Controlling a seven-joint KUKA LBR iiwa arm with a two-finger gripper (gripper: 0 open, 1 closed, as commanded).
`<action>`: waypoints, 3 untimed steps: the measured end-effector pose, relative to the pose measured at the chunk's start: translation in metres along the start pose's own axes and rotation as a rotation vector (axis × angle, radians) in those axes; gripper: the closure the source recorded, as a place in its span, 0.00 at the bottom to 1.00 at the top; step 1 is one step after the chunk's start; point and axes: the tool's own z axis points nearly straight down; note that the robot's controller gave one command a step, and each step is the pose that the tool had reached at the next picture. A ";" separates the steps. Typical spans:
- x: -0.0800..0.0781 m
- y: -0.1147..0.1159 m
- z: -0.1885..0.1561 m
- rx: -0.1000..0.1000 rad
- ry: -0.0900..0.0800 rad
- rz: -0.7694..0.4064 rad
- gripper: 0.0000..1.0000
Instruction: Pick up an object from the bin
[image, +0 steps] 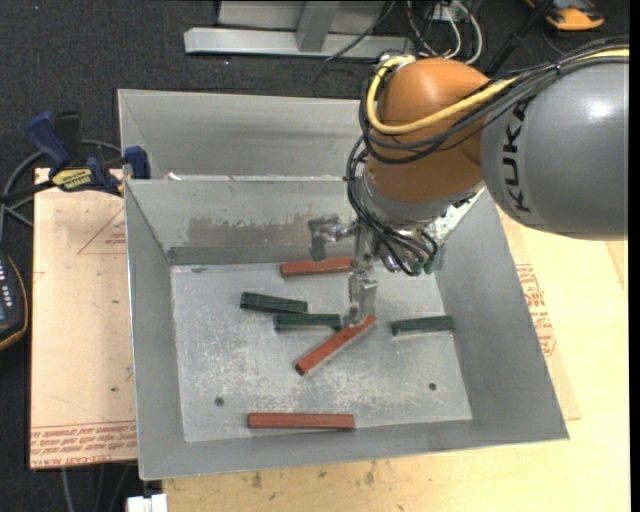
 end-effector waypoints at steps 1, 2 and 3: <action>0.030 -0.001 0.136 -0.005 0.017 -0.160 0.00; 0.028 -0.001 0.132 -0.004 0.009 -0.158 1.00; 0.028 -0.002 0.132 -0.004 0.010 -0.158 0.00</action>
Offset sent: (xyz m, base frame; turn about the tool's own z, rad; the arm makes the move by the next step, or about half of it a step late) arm -0.0250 -0.0099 -0.1316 -0.1612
